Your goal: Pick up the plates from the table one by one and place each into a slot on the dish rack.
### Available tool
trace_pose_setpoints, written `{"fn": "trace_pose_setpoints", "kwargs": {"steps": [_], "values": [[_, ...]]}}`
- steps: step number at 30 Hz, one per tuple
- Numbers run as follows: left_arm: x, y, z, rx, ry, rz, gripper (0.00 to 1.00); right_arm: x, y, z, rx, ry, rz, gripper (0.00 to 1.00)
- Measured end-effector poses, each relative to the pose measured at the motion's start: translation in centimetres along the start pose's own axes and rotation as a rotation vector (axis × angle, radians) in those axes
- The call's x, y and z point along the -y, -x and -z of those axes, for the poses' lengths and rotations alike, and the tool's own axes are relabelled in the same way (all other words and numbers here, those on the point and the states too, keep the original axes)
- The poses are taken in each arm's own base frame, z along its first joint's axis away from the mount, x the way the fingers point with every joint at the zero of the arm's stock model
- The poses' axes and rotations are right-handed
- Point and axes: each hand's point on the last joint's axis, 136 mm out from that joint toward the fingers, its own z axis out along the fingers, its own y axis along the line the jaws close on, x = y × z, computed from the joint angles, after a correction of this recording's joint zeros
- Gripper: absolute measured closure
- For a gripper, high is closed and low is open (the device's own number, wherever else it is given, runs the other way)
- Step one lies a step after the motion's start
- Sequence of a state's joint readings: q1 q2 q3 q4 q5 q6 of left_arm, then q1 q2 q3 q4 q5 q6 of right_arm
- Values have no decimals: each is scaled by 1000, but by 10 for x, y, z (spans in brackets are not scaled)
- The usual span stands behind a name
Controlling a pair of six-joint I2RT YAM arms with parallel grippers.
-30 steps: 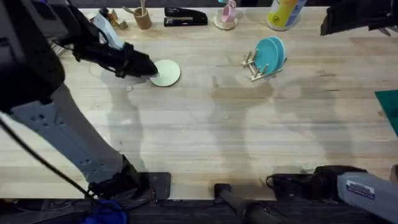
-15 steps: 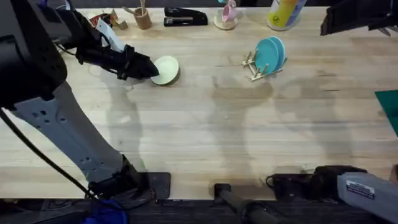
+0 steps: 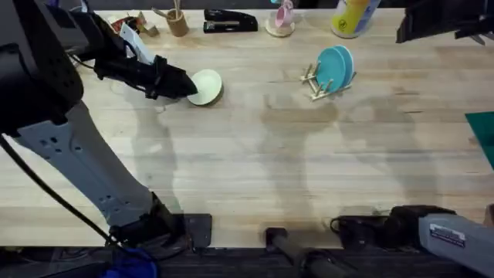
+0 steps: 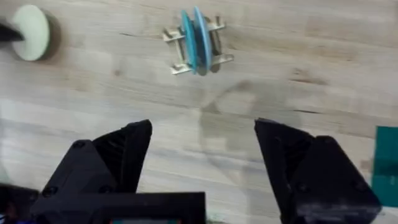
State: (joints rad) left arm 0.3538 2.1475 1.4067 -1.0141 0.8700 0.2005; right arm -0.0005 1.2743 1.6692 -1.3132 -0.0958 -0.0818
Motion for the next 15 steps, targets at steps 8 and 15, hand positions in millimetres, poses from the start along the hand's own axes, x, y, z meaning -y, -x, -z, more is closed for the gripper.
{"fn": "trace_pose_setpoints", "kwargs": {"steps": [8, 15], "values": [[0, 0, 0, 1, 1, -1, 960, -20, 4, -4, -2, 121, -15, 7], [0, 0, 0, 1, 1, -1, 960, -38, 7, -36, -101, 246, -54, 8]]}}
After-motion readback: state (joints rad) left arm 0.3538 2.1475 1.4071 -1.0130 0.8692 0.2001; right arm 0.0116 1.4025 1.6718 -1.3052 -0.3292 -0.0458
